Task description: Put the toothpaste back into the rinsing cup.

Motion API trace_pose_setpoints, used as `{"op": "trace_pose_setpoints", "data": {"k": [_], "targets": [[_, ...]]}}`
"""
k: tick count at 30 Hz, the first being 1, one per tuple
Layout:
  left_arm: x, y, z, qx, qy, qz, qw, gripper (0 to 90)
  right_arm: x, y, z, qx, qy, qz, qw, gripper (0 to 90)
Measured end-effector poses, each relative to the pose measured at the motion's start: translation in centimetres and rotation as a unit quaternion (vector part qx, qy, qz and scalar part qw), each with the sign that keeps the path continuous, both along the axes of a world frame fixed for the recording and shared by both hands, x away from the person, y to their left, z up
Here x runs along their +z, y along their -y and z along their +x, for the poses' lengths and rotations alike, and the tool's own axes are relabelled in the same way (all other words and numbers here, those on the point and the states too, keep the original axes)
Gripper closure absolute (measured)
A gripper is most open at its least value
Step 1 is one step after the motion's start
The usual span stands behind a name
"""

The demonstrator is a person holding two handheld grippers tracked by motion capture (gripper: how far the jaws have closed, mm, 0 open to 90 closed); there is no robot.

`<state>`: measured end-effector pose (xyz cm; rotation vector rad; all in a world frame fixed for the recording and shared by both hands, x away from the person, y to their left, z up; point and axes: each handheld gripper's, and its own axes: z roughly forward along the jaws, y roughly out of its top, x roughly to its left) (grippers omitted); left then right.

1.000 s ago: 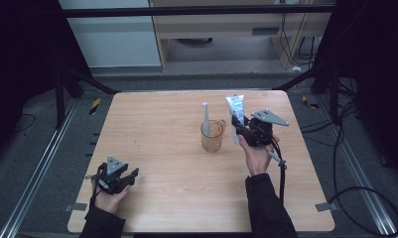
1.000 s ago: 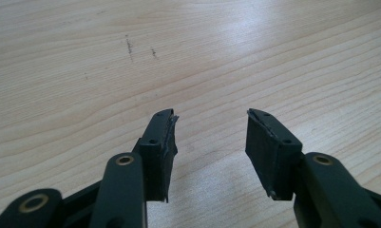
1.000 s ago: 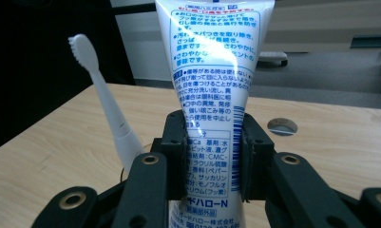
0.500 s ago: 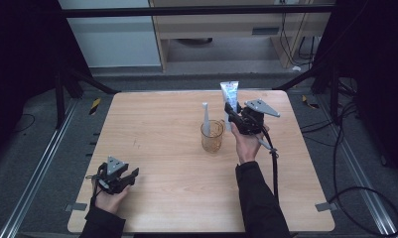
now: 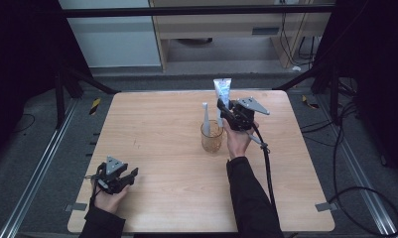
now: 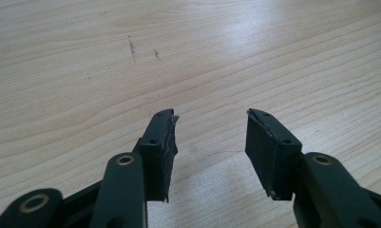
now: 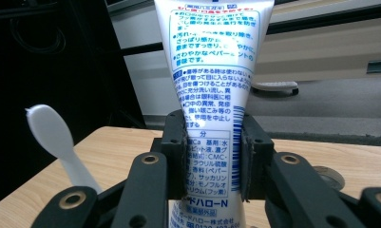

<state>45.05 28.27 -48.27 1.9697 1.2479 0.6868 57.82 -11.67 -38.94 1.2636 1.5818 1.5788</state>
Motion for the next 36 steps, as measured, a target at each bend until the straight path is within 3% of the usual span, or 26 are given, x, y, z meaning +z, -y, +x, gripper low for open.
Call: {"op": "trace_pose_setpoints", "data": {"k": [8, 23, 36], "targets": [[0.0, 0.0, 0.0, 0.000, 0.000, -0.001, 1.0000, 52.7, -1.4, -0.8, 1.1, 0.004, -0.013, -0.004, 0.9999, 68.7], [0.0, -0.1, 0.0, 0.001, 0.000, 0.001, 1.0000, 52.7, -3.1, -1.7, 1.5, 0.008, -0.040, -0.025, 0.9988, 67.0], [-0.1, 0.0, 0.0, 0.001, 0.000, 0.003, 1.0000, 52.7, -3.4, -1.8, 1.4, 0.031, -0.069, -0.043, 0.9963, 64.6]]}}
